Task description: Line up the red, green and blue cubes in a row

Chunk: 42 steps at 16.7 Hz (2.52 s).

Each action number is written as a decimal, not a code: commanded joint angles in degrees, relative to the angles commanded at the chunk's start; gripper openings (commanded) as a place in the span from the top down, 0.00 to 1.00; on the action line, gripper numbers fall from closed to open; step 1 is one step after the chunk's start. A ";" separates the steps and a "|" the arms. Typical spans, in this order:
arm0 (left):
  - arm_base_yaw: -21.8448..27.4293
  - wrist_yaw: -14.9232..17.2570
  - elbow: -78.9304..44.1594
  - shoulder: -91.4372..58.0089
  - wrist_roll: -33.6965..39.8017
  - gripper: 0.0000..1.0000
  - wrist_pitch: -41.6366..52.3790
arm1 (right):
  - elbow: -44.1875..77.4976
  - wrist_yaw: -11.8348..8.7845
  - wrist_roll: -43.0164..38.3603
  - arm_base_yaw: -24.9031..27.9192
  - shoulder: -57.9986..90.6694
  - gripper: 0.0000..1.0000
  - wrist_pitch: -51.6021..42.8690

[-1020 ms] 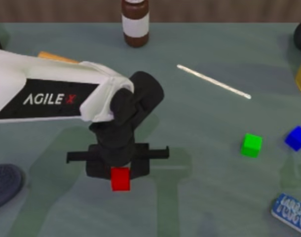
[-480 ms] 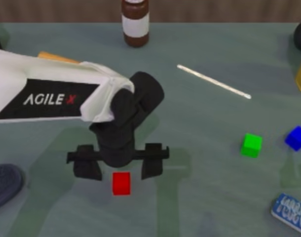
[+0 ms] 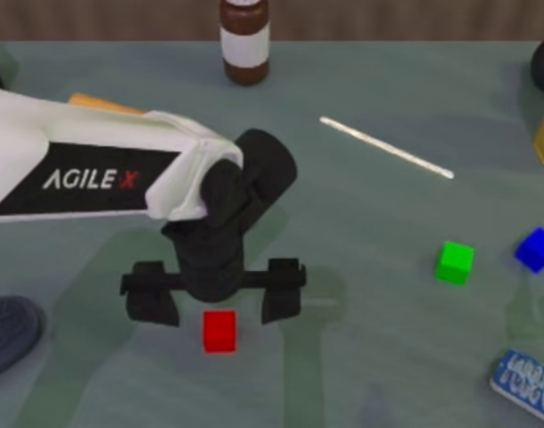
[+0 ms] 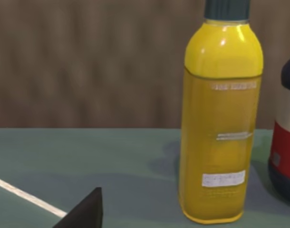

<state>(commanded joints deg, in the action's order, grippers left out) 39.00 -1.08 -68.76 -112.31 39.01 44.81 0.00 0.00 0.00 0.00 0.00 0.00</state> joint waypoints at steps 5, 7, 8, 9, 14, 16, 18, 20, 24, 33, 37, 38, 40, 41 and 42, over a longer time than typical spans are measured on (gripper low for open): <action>-0.53 -0.09 -5.25 3.43 0.46 0.00 9.46 | 0.00 0.00 0.00 0.00 0.00 0.00 0.00; -0.71 -0.05 -7.51 5.20 0.47 0.00 13.30 | 0.00 0.00 0.00 0.00 0.00 0.00 0.00; -0.80 -0.04 -8.20 5.87 0.44 0.00 14.30 | 0.00 0.00 0.00 0.00 0.00 0.00 0.00; -0.84 -0.03 -8.45 6.20 0.41 0.00 14.69 | 0.00 0.00 0.00 0.00 0.00 0.00 0.00; -0.82 -0.07 -7.81 6.51 0.37 0.00 14.17 | 0.53 0.01 0.32 0.11 0.57 0.00 -0.38; -2.32 -0.24 -5.33 9.29 0.16 0.00 12.36 | 3.28 0.02 1.96 0.74 3.55 0.00 -2.30; -4.90 -0.43 -1.13 14.35 -0.27 0.00 9.34 | 7.99 -0.01 4.75 1.87 8.98 0.00 -5.53; -8.41 -0.62 4.70 21.92 -1.08 0.00 5.29 | 14.21 -0.07 8.46 3.38 16.85 0.00 -9.81; -16.61 -0.94 19.46 41.85 -4.78 0.00 -4.44 | 29.38 -0.15 17.71 7.06 38.51 0.00 -20.61; -33.80 -0.67 55.67 90.19 -24.22 0.00 -29.27 | 64.86 0.15 39.68 15.54 89.30 0.00 -47.03; -37.91 0.27 64.34 103.13 -32.74 0.00 -38.16 | 77.01 0.14 46.80 18.31 105.36 0.00 -55.20; -38.64 0.51 65.81 105.63 -34.54 0.00 -40.07 | 79.34 0.12 48.13 18.82 108.28 0.00 -56.65; -39.66 0.86 67.73 109.64 -37.31 0.00 -43.02 | 82.92 0.10 50.13 19.58 112.50 0.00 -58.81; -39.96 0.98 68.30 111.10 -38.25 0.00 -44.03 | 84.09 0.09 50.78 19.83 113.85 0.00 -59.49; -40.10 1.05 68.62 111.96 -38.79 0.00 -44.59 | 84.82 0.09 51.18 19.97 114.71 0.00 -59.90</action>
<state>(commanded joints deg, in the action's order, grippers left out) -1.10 -0.03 -0.13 -0.35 0.22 0.22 84.82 0.09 51.18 19.97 114.71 -59.90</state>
